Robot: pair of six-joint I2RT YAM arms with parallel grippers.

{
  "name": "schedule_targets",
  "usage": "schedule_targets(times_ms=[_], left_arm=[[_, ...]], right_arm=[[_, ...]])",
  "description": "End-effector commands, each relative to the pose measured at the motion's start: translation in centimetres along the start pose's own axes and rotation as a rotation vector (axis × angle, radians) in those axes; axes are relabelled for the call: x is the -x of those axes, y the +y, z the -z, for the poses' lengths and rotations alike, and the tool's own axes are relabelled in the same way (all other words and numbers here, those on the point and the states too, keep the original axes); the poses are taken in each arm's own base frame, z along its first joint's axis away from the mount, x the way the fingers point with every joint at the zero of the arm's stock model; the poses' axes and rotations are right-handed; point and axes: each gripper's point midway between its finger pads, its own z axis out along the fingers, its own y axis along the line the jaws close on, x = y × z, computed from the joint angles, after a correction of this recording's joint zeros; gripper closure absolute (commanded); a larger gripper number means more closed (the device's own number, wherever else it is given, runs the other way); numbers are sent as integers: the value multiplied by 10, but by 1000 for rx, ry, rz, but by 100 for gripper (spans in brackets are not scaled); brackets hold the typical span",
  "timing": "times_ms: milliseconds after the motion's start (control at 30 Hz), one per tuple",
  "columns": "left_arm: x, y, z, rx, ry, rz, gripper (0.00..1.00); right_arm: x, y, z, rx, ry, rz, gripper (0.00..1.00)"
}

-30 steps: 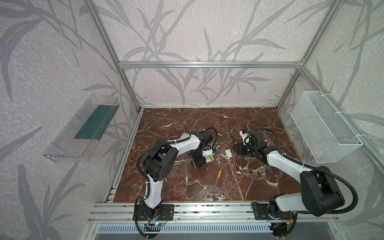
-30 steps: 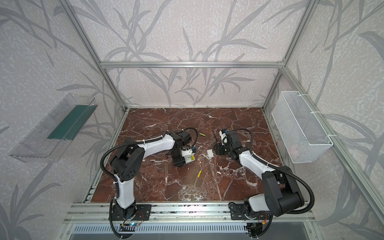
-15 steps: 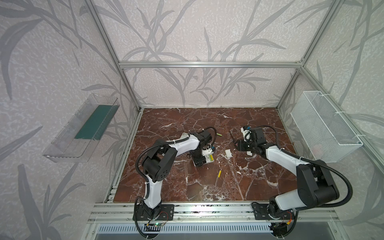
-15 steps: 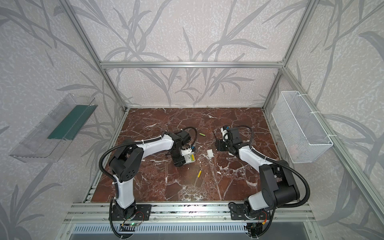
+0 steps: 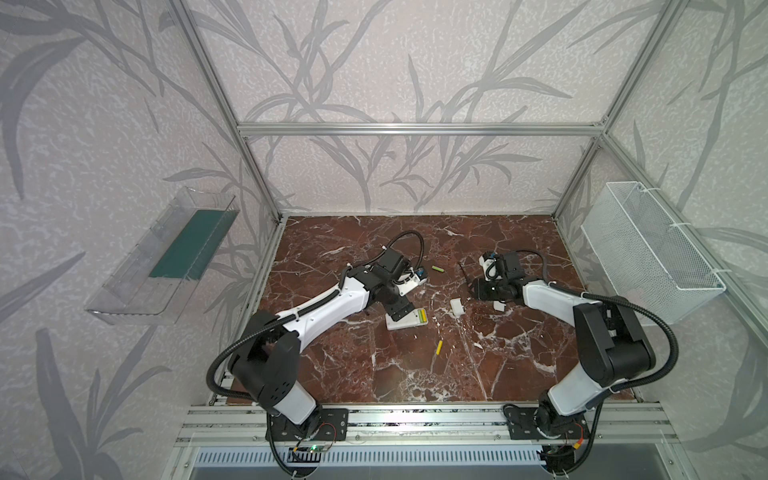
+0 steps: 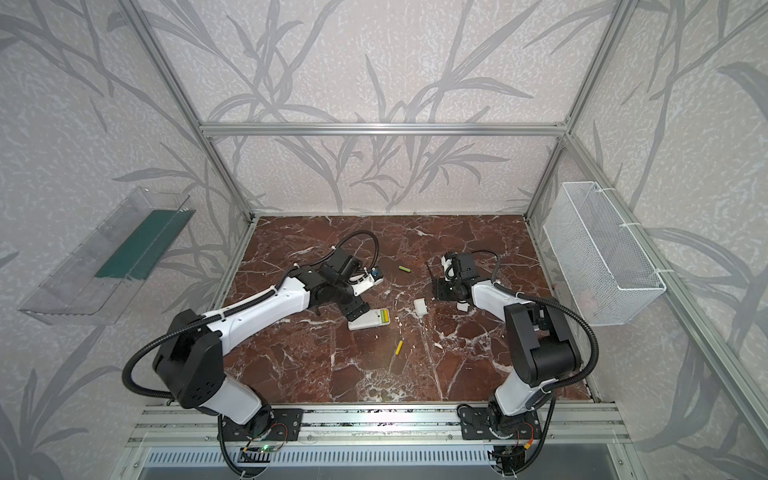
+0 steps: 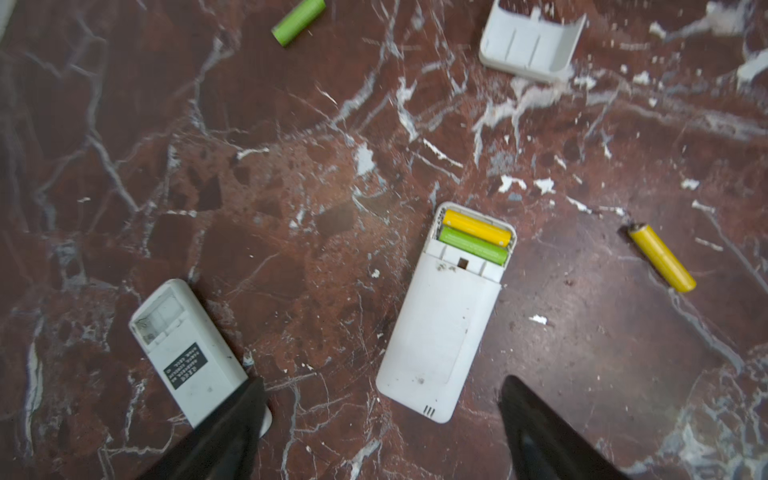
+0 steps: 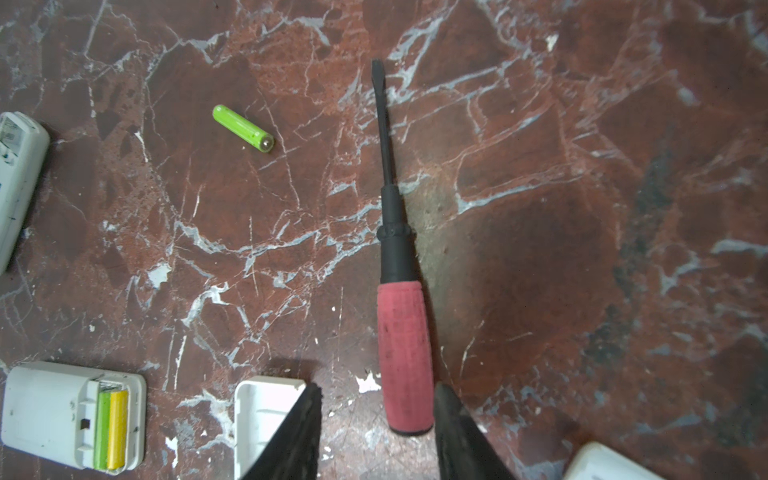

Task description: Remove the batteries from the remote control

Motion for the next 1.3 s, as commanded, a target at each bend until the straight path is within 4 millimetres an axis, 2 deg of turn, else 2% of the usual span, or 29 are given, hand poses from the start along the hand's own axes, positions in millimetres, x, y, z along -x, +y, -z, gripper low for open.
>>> schedule_targets(times_ms=[0,233,600,800,967,1033,1100,1200,1267], left_arm=[[17,18,12,103,-154,87,1],[22,21,26,127,-237,155,0],[16,24,20,143,-201,179,1],[15,25,22,158,-215,165,0],[14,26,22,166,-220,154,1],[12,26,20,171,-211,151,1],[11,27,19,176,-203,139,0],[10,24,19,173,-196,81,0],[9,20,18,174,-200,9,1]], right_arm=[[7,-1,-3,-2,3,-20,57],[7,-4,-7,-9,-7,-42,60],[-3,-14,-27,-30,23,-77,65],[-3,-15,-32,-33,30,-86,74],[-4,-12,-35,-12,50,-79,93],[-3,-9,-33,2,51,-62,99],[-1,-4,-27,17,38,-38,100],[-4,5,-12,41,21,17,100],[0,20,7,79,-13,63,100]])
